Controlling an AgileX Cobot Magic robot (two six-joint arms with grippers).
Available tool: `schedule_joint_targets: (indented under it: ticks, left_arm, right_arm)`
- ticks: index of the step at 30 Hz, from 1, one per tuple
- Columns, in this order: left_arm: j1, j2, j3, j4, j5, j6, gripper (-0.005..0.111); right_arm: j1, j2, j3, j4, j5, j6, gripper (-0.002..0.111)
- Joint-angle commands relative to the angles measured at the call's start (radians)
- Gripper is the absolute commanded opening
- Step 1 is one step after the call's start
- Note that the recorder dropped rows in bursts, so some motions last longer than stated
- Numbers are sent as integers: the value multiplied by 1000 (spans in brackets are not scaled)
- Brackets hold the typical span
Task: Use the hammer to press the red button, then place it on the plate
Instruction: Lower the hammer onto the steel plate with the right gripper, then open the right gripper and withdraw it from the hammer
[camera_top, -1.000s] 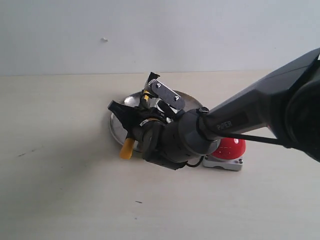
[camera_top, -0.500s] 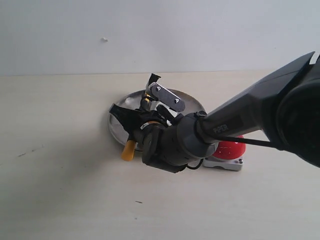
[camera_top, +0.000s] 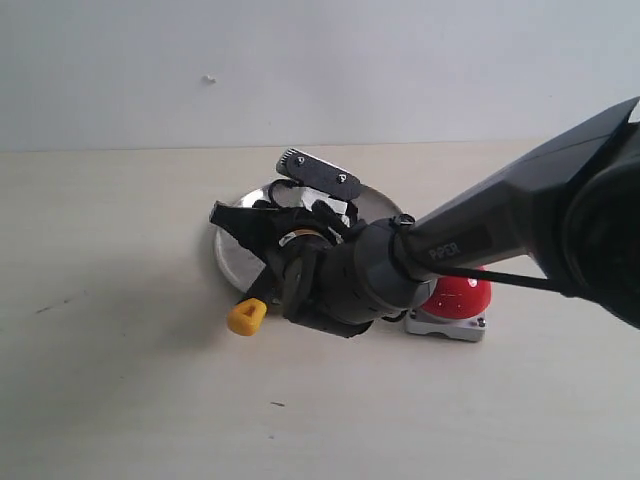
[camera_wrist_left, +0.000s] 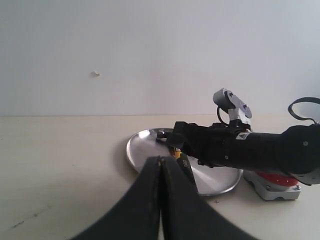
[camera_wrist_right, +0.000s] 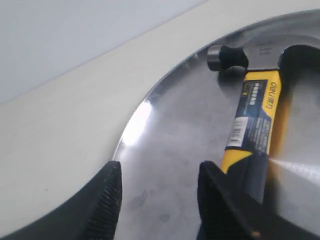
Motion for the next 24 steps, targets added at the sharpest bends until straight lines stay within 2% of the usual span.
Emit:
schedule_joint_targets:
  ticks: [1, 2, 4, 5, 6, 7, 8, 9, 11, 14, 16, 18, 24]
  left_arm:
    - [2, -7, 3, -7, -1, -7, 0]
    - [2, -7, 3, -7, -1, -7, 0]
    - [2, -7, 3, -7, -1, -7, 0]
    - [2, -7, 3, -7, -1, -7, 0]
    - [2, -7, 3, -7, -1, -7, 0]
    - [2, -7, 3, -7, -1, -7, 0]
    - [2, -7, 3, -7, -1, -7, 0]
    - [2, -7, 3, -7, -1, -7, 0]
    - [2, -7, 3, -7, -1, -3, 0]
    - [2, -7, 3, -7, -1, -3, 0]
    - [2, -7, 3, -7, -1, -3, 0]
    - [2, -7, 3, -7, -1, -3, 0]
    - [2, -7, 3, -7, -1, 6, 0]
  right_arm:
    - [0, -39, -5, 89, -4, -127, 47]
    - [0, -50, -5, 123, -1, -165, 47]
    - [2, -113, -5, 283, 11, -371, 47]
    - [8, -163, -2, 393, 9, -557, 47]
    - [15, -187, 9, 427, -5, -628, 46]
    - [43, -249, 49, 426, -43, -772, 39]
    - [57, -277, 69, 424, -52, -827, 34]
    - [94, -357, 135, 418, -57, -913, 17]
    - [164, -495, 259, 386, -57, -949, 0]
    - [293, -746, 504, 197, -22, -924, 0]
    - [347, -892, 613, 281, 80, -927, 0]
    - [362, -998, 675, 386, 164, -927, 0]
    - [362, -1108, 682, 404, 177, -936, 0]
